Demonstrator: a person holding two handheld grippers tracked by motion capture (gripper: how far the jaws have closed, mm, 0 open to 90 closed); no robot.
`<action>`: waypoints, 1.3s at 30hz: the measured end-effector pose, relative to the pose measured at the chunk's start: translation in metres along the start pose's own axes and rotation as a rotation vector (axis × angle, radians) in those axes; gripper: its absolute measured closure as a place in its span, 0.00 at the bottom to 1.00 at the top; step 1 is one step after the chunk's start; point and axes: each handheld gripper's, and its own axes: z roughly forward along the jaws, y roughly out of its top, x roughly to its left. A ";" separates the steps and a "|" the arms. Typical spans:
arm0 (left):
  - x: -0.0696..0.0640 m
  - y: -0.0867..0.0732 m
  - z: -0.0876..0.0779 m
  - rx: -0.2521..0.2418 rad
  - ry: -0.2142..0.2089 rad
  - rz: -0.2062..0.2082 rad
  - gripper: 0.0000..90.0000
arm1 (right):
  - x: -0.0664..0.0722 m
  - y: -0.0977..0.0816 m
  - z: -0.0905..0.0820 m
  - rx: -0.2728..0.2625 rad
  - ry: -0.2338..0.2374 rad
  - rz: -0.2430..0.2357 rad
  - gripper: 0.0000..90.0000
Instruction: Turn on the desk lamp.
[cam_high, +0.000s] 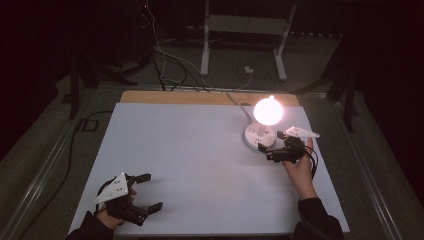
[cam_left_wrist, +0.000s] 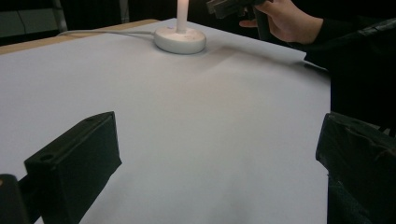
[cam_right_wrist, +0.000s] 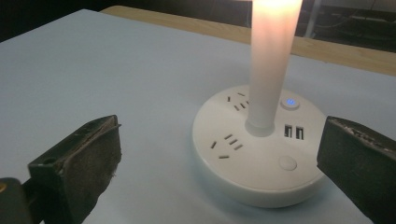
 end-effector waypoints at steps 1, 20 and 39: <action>0.000 0.000 0.000 0.000 -0.001 0.001 0.00 | 0.002 0.000 -0.002 -0.004 0.003 0.000 0.00; 0.000 0.000 0.001 0.003 -0.007 0.003 0.00 | 0.033 -0.019 -0.033 0.016 0.054 -0.011 0.00; -0.001 0.000 0.001 0.001 -0.009 0.005 0.00 | 0.057 -0.058 -0.060 0.107 0.086 -0.022 0.00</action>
